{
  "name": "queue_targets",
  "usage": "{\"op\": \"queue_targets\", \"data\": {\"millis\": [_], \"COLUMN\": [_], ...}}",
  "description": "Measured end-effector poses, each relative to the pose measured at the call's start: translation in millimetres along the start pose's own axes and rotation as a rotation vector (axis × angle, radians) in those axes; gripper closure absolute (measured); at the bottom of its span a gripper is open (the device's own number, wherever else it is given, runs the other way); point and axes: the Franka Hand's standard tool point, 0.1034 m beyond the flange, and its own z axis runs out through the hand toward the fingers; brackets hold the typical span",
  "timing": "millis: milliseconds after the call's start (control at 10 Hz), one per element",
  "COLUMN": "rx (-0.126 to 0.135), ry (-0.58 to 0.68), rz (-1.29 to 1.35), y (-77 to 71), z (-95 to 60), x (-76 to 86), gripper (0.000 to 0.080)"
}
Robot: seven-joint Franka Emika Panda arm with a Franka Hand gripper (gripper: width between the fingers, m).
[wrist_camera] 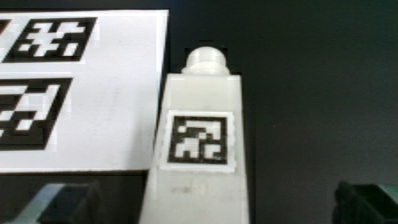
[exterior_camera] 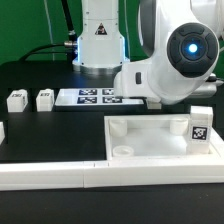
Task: Assemble square table
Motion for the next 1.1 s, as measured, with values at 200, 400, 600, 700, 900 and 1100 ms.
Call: {"op": "queue_targets", "data": {"millis": [200,400,600,700,900,1100], "rx": [-0.002,0.0,0.0,0.001,0.001,0.001], "ry": [-0.006,-0.007,-0.008,-0.008,-0.008,-0.008], "rz": [0.001,0.002,0.003,0.003,0.003,0.003], "y": [0.4,1.1,1.4,1.6,1.7,2.0], "z": [5.7,6.1,6.2,6.2,6.2,6.1], "x": [-2.0,-1.8,-1.7,-1.7,-1.7,-1.6], "gripper": [0.0151,0.0274,0.0511,0.0511,0.051,0.051]}}
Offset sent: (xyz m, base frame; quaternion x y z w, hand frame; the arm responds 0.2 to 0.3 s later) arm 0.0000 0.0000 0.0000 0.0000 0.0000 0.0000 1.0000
